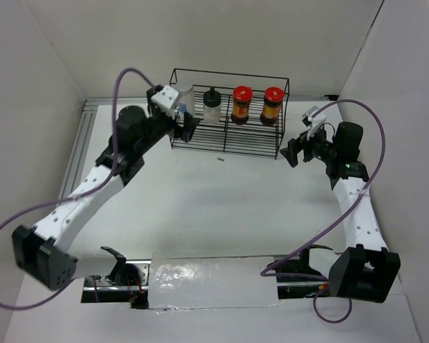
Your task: Organize the condiment bottles
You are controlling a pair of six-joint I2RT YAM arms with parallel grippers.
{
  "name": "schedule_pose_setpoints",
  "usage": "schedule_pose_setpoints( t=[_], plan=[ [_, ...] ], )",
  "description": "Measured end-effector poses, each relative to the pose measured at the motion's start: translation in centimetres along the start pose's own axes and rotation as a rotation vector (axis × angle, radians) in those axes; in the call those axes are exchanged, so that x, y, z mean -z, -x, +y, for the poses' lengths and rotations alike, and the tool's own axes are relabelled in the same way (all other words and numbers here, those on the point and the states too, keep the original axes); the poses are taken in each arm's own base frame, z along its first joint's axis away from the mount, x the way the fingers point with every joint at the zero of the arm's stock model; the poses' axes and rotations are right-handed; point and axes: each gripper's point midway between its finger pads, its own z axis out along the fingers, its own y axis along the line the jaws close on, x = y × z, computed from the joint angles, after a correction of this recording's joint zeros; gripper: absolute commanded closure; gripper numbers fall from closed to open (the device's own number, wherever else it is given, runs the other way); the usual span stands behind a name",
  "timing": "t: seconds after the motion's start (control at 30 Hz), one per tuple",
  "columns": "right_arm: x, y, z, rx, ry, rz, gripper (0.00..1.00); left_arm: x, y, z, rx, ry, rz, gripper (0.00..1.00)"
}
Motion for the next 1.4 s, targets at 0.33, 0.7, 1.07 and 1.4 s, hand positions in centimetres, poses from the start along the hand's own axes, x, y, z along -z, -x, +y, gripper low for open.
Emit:
schedule_pose_setpoints(
  t=[0.33, 0.7, 1.07, 1.4],
  plan=[
    [1.4, -3.6, -5.3, -0.396, -0.412, 0.153, 0.00, 10.7, -13.5, 2.7, 0.022, 0.203, 0.289, 0.01],
    [3.0, -8.8, -5.6, -0.697, -0.652, 0.265, 0.00, 18.7, -27.4, 4.4, -0.011, 0.275, 0.602, 0.01],
    [4.4, -10.5, -4.3, -0.787, -0.720, 0.278, 0.00, 19.5, -26.2, 5.2, 0.033, 0.299, 0.549, 0.01],
    [4.5, -10.1, -4.2, -0.792, -0.721, 0.261, 0.00, 19.8, -26.5, 4.8, 0.069, 0.290, 0.560, 0.01]
  ],
)
